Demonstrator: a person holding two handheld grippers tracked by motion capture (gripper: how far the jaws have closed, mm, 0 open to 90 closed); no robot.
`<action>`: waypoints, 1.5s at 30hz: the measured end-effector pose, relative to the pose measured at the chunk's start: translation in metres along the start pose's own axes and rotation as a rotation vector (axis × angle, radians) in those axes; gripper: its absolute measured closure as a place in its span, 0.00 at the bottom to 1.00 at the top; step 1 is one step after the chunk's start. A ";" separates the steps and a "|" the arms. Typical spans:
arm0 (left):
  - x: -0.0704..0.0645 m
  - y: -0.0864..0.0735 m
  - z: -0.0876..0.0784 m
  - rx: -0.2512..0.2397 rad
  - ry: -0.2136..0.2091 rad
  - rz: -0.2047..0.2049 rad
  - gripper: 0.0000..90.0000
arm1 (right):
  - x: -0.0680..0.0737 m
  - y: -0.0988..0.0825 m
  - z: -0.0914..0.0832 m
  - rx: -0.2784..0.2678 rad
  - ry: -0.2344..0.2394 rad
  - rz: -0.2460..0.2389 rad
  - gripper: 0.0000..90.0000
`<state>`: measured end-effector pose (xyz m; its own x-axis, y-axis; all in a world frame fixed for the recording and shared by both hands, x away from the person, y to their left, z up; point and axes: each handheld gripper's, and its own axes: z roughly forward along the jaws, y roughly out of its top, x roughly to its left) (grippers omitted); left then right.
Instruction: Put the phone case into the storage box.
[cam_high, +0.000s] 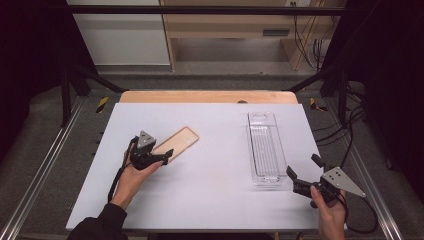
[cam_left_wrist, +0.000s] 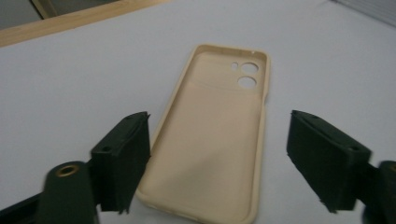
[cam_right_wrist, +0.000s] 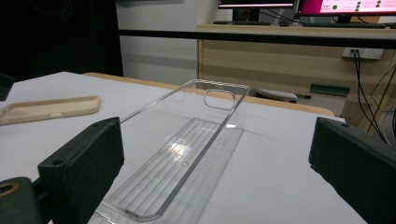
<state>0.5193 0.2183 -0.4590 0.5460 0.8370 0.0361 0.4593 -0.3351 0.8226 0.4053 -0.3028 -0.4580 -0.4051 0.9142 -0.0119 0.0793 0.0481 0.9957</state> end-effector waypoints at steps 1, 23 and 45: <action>-0.001 -0.001 0.001 0.010 0.000 0.010 0.39 | 0.000 0.000 0.000 0.000 0.001 0.000 0.04; -0.008 -0.009 0.008 0.228 -0.036 -0.009 1.00 | -0.001 0.000 -0.001 0.010 0.001 -0.001 0.05; -0.026 -0.049 -0.058 0.292 -0.144 -0.025 1.00 | 0.001 0.000 -0.003 0.017 -0.013 -0.012 0.04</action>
<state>0.4420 0.2377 -0.4672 0.6163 0.7834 -0.0798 0.6439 -0.4430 0.6238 0.4026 -0.3031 -0.4582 -0.3943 0.9186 -0.0257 0.0901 0.0664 0.9937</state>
